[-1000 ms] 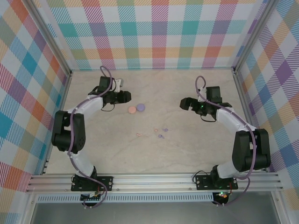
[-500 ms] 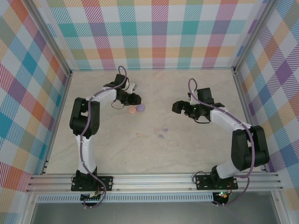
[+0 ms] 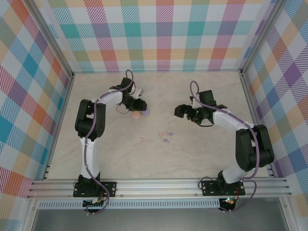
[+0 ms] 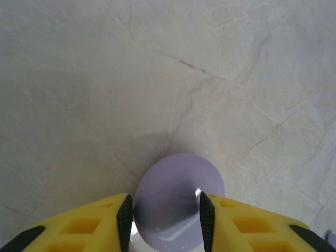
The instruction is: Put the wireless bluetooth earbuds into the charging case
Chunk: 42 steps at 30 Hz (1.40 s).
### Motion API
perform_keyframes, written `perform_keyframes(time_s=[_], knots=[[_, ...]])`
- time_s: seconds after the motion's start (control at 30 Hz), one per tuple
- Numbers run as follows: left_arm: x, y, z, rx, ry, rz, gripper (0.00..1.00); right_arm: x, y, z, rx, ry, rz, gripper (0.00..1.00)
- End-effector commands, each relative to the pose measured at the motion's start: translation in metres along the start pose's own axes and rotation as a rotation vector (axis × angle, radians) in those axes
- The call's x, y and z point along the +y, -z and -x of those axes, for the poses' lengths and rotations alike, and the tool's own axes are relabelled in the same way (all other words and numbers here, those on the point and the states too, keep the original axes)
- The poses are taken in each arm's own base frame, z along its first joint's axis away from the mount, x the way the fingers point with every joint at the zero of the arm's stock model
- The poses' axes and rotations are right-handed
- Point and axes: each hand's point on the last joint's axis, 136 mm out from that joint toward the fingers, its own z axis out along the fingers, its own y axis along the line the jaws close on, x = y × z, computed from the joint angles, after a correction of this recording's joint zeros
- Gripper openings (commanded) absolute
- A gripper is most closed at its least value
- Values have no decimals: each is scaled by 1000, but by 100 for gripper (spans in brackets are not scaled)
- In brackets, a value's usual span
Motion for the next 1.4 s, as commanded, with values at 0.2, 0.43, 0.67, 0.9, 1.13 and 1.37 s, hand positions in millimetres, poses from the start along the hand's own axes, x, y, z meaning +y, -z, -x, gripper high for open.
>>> perform_keyframes(time_s=[0.2,0.43,0.67,0.9,1.13,1.37], knots=[[-35,2,-13,71,-24,-122,40,18,-10,0,47,-1,55,95],[-48,1,-22,82,6,-171,40,30,-34,0,104,-9,94,82],[-41,5,-17,20,66,-125,43,41,-67,7,153,-33,122,54],[-34,9,-4,-52,176,-142,44,52,-98,23,197,-49,170,40],[-31,6,-4,-71,225,-148,47,63,-118,32,258,-57,191,35],[-31,4,-3,-70,241,-153,49,66,-136,27,310,-77,176,33]])
